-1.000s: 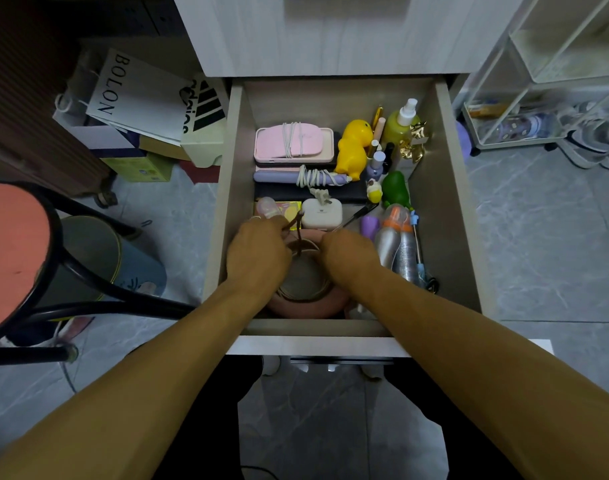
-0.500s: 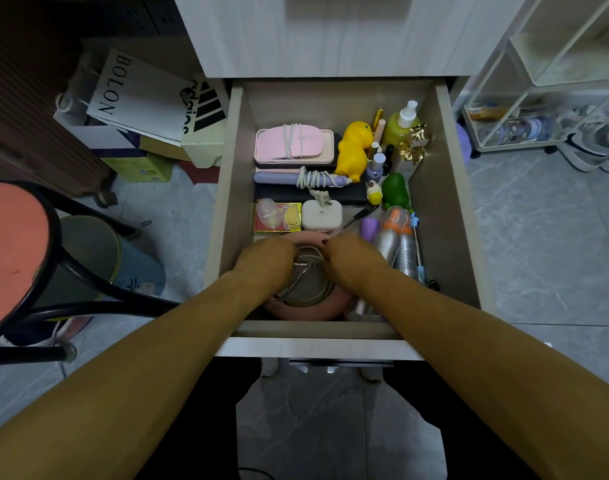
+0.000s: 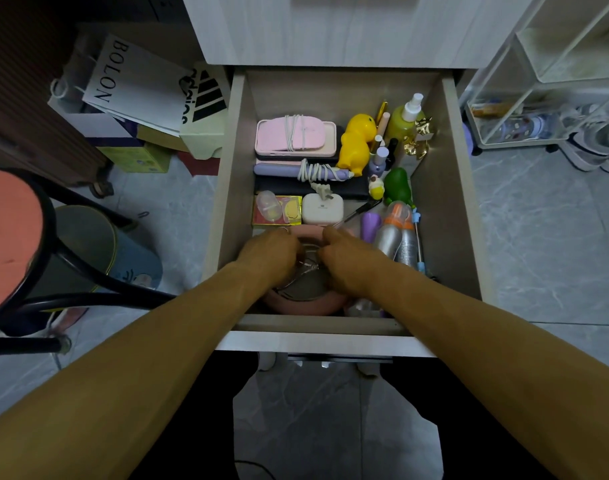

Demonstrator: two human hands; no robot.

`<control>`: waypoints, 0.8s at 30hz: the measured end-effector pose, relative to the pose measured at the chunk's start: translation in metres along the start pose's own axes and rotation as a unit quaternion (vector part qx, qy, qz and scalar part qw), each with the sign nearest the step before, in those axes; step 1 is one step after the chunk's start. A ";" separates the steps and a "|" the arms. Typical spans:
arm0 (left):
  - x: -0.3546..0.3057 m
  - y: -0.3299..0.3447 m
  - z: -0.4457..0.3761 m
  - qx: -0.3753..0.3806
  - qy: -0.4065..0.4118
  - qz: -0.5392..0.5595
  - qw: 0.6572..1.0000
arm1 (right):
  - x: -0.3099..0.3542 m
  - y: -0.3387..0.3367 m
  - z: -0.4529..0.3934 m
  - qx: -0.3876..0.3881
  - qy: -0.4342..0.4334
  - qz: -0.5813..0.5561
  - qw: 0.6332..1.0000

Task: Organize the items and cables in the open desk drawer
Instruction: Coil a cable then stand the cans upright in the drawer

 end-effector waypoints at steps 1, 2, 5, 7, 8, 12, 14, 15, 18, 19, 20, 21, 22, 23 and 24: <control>0.000 0.001 0.000 0.002 0.008 0.004 1.000 | -0.001 -0.001 0.001 -0.018 0.004 0.009 1.000; 0.000 0.001 0.000 0.007 0.015 0.008 1.000 | -0.001 -0.003 0.002 -0.024 0.006 0.013 1.000; 0.000 0.001 -0.002 0.026 0.018 0.029 0.999 | -0.004 0.001 -0.003 0.016 0.012 -0.001 1.000; -0.001 0.001 -0.004 0.035 0.017 0.037 0.999 | -0.005 0.003 -0.006 0.024 0.012 -0.011 1.000; -0.002 0.002 -0.004 0.039 0.017 0.043 0.998 | -0.006 0.004 -0.006 0.023 0.011 -0.017 1.000; -0.009 0.005 0.004 0.026 0.054 0.063 0.996 | -0.005 0.003 -0.003 0.026 -0.003 -0.019 0.999; -0.012 0.006 0.006 0.029 0.070 0.055 0.996 | -0.005 0.001 0.000 0.029 -0.006 -0.016 0.999; -0.012 0.007 0.006 0.040 0.070 0.039 0.996 | -0.006 0.002 0.000 0.026 -0.006 -0.020 0.999; -0.007 0.011 0.000 0.061 0.064 -0.014 0.996 | -0.007 -0.002 0.003 0.012 0.012 -0.044 0.999; -0.005 0.013 0.000 0.060 0.063 -0.015 0.996 | -0.008 -0.004 0.005 0.004 0.016 -0.066 0.998; -0.006 0.013 0.001 0.056 0.062 -0.007 0.996 | -0.008 -0.007 0.008 0.000 0.022 -0.093 0.995; -0.007 0.013 0.003 0.052 0.060 0.007 0.997 | -0.010 -0.010 0.013 -0.012 0.028 -0.119 0.992; -0.009 0.010 0.005 0.046 0.058 0.023 0.997 | -0.012 -0.013 0.019 -0.024 0.037 -0.137 0.990; -0.008 0.007 0.007 0.035 0.057 0.040 0.997 | -0.014 -0.016 0.025 -0.043 0.044 -0.150 0.987; -0.010 0.000 0.010 0.021 0.055 0.055 0.997 | -0.019 -0.021 0.032 -0.060 0.051 -0.157 0.984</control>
Point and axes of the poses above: each hand's wrist, its own z-axis away from the middle knuckle, its own y-axis out of the palm, x = y × z, the point moved 2 cm from there along -z, towards the middle knuckle, and after that the axes turned 6 degrees about z, right-handed, at the moved point
